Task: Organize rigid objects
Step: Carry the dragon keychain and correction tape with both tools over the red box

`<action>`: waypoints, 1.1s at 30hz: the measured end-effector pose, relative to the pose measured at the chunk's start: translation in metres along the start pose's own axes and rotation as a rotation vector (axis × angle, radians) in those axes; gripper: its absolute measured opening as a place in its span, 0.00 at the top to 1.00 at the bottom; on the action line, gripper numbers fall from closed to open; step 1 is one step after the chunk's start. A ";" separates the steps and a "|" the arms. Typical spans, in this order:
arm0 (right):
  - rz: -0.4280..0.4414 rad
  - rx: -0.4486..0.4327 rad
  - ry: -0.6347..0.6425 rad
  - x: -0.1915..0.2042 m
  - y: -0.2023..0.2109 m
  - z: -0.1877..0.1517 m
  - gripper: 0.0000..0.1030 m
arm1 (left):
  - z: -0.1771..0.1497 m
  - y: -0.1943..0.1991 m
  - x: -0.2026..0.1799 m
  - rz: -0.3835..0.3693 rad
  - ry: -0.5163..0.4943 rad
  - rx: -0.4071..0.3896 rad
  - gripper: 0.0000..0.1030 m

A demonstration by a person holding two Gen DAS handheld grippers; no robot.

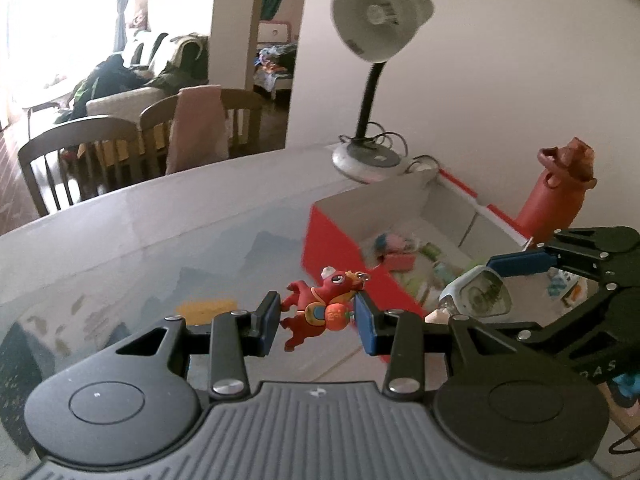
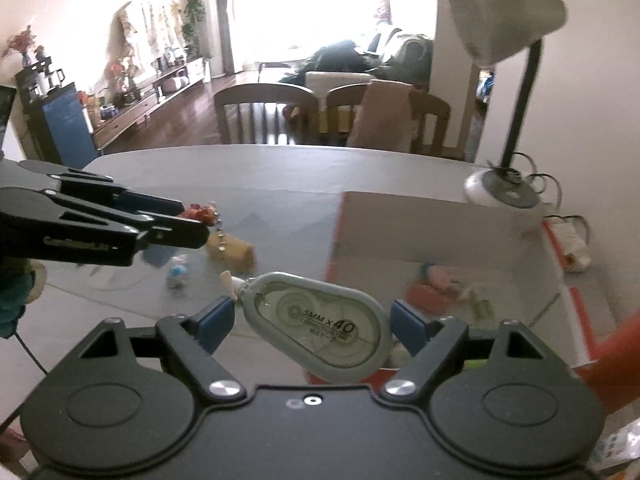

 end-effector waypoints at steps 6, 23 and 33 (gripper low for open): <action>-0.048 -0.012 -0.012 -0.045 0.001 -0.002 0.18 | 0.021 -0.019 -0.036 -0.008 -0.042 -0.007 0.62; -0.134 0.036 -0.011 -0.136 -0.032 -0.007 0.18 | 0.071 -0.131 -0.098 0.069 -0.100 0.084 0.62; -0.134 0.119 0.031 -0.147 -0.071 -0.013 0.18 | 0.077 -0.204 -0.110 0.166 -0.145 0.209 0.62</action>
Point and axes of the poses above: each gripper's, at about its wrist camera, not at the fingertips, and y roughly against the way its jaws point, x to its left, z to its top, the point moved 1 cm from there along -y, roughly the way its jaws point, and after that the axes turned 2 degrees about -y, right-handed, at the moved point
